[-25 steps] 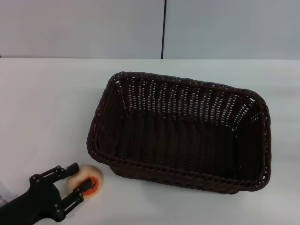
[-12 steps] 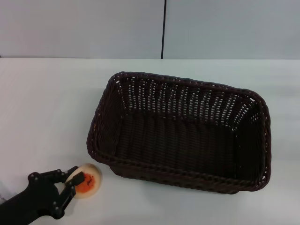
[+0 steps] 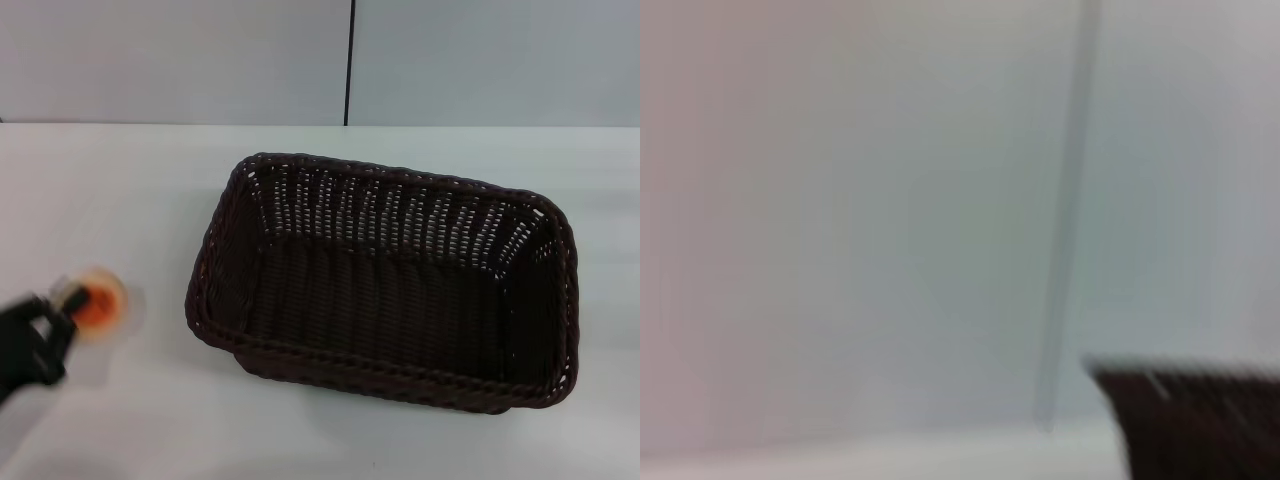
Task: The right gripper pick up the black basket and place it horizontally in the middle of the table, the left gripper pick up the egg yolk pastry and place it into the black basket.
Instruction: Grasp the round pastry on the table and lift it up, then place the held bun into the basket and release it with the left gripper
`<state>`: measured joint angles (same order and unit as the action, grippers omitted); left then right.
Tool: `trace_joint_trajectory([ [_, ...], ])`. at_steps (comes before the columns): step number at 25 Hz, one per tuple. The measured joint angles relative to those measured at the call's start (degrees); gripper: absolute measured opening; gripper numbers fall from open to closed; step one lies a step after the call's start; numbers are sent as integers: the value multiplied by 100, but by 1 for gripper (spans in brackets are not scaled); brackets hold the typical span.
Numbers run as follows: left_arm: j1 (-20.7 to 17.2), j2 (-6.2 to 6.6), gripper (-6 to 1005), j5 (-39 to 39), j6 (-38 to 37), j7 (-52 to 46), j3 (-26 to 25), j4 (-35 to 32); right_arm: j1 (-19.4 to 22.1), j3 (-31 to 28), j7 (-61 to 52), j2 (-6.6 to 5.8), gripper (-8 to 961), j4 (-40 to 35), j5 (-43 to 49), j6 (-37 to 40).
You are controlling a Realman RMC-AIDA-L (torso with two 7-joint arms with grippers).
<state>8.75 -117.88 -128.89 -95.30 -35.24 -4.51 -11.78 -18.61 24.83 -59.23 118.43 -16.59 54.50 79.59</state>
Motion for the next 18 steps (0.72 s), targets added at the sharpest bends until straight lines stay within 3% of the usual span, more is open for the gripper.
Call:
trace_joint_trajectory([
  [1, 48, 4, 91, 4, -104, -30, -672, 44, 0, 0, 0, 0, 425, 0, 0, 0],
  [2, 48, 4, 88, 4, -104, -30, -672, 44, 15, -11, 0, 2, 425, 19, -1, -1],
  [3, 143, 2, 85, 6, -261, -105, -1135, 142, 32, -14, 0, 3, 425, 40, -1, -1],
  [5, 143, 2, 77, 6, -261, -105, -1135, 142, 82, -34, 0, 5, 425, 111, -1, -1],
  [6, 255, 0, 72, 7, -421, -166, -1484, 312, 82, -34, 0, 5, 425, 111, -1, -1],
  [7, 255, 0, 68, 7, -421, -166, -1484, 312, 94, -53, 0, 6, 425, 145, -2, -1],
  [8, 565, -10, 64, 4, -480, -238, -1688, 646, 101, -72, 0, 7, 425, 181, -1, -1],
  [10, 818, -34, 62, -32, -401, -246, -1634, 853, 118, -136, -2, 8, 425, 286, -2, -1],
  [14, 1565, -59, 58, -70, -29, -178, -642, 1247, 161, -234, 2, 22, 425, 407, -2, -161],
  [18, 1763, -67, 59, -70, 195, -176, -425, 1437, 194, -256, 2, 21, 425, 461, -1, -300],
])
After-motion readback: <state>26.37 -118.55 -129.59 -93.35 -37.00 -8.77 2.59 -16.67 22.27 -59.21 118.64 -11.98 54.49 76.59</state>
